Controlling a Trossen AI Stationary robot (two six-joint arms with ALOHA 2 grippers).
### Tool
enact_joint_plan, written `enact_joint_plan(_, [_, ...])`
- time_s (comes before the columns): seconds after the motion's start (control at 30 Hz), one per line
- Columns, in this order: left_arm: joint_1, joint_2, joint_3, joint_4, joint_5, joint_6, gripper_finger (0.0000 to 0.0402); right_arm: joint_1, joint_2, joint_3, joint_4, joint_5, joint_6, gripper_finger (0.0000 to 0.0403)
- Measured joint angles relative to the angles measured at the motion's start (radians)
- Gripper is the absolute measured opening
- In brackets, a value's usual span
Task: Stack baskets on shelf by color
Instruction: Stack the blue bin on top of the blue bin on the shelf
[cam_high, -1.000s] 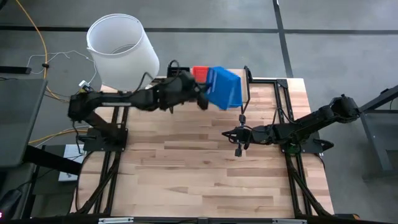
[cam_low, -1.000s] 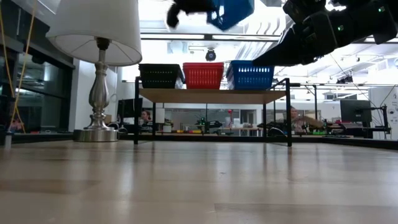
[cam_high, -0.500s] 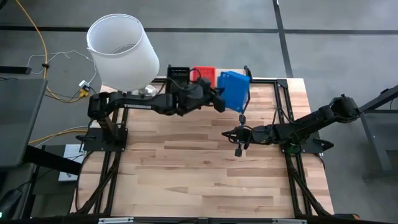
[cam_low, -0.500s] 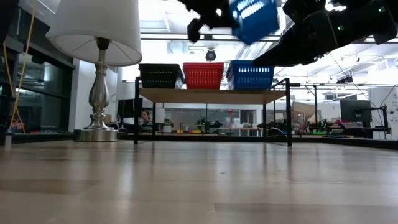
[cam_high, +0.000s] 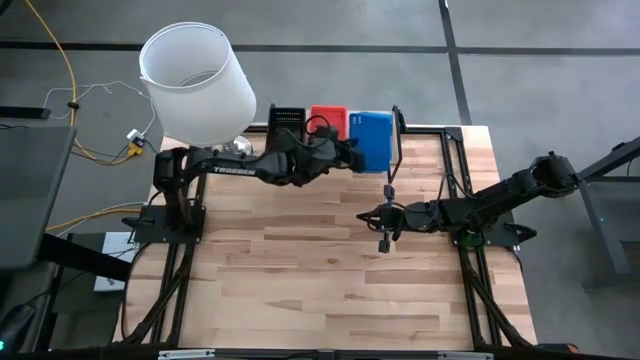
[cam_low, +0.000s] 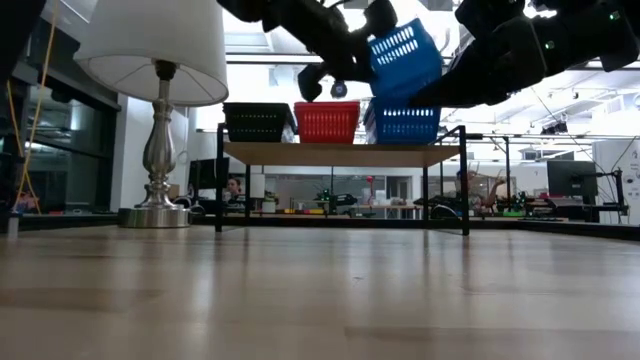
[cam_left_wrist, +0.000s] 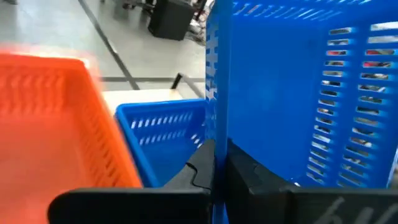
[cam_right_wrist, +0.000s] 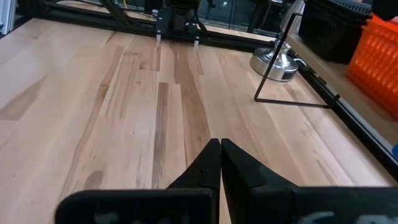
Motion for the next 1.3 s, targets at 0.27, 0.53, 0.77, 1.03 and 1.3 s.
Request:
enact_joint_plan(0.27, [0.001, 0.004, 0.0, -0.004, -0.05, 0.076, 0.0, 0.0, 0.0, 0.0, 0.0, 0.0, 0.002, 0.0])
enact_joint_plan(0.53, [-0.003, 0.004, 0.0, -0.005, -0.05, 0.133, 0.0001, 0.0, 0.0, 0.0, 0.0, 0.0, 0.002, 0.0])
enact_joint_plan(0.77, [-0.003, 0.004, 0.0, -0.004, -0.05, 0.179, 0.0001, 0.0, 0.0, 0.0, 0.0, 0.0, 0.002, 0.0])
enact_joint_plan(1.03, [-0.003, 0.004, 0.015, -0.006, -0.04, 0.225, 0.0003, 0.0, 0.0, 0.0, 0.0, 0.0, 0.002, 0.0])
enact_joint_plan(1.3, [-0.004, 0.004, 0.04, -0.02, -0.039, 0.287, 0.0065, 0.0, 0.0, 0.0, 0.0, 0.0, 0.002, 0.0])
